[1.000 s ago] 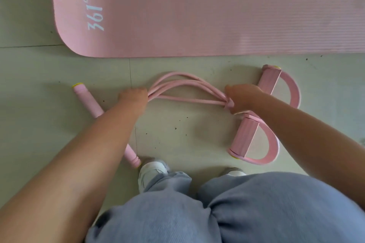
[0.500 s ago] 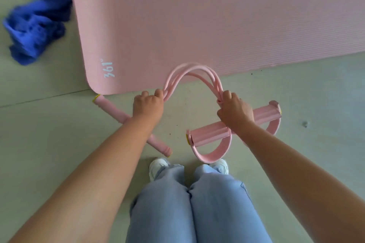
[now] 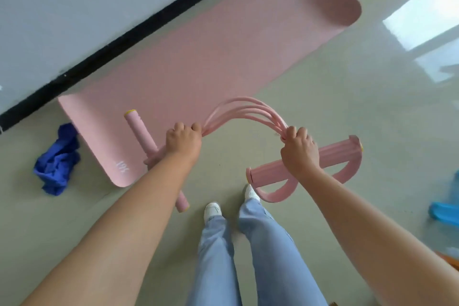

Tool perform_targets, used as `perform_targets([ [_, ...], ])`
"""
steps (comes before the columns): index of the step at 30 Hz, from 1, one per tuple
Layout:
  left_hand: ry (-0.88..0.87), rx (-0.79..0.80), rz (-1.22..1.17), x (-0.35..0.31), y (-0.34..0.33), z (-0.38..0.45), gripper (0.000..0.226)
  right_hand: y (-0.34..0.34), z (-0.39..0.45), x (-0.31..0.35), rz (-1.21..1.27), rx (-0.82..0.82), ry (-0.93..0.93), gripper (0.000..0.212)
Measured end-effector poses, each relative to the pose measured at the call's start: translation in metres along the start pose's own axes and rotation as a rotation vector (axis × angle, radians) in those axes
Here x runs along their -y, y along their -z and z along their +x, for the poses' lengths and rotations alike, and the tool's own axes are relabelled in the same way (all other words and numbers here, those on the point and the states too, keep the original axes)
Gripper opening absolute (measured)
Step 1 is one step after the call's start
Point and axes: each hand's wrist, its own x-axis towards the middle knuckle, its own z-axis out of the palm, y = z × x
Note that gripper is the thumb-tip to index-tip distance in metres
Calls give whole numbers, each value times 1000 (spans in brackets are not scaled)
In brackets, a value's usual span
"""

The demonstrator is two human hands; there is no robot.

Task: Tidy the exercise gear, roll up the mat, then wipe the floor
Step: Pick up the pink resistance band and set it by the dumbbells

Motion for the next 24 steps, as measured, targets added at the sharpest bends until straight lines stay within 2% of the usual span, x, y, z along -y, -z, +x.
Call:
perform_targets([
  [5, -214, -54, 124, -94, 94, 26, 39, 49, -4, -95, 99, 12, -181, 28],
  [9, -394, -170, 290, -207, 172, 58, 36, 90, 20, -181, 156, 3, -271, 29],
  [13, -486, -250, 429, -317, 248, 95, 36, 135, 64, -267, 164, 38, -287, 34],
  [16, -506, -256, 515, -380, 298, 125, 37, 170, 105, -330, 124, 46, -293, 36],
  [24, -400, -152, 490, -497, 422, 238, 42, 258, 250, -452, 90, 28, -317, 34],
])
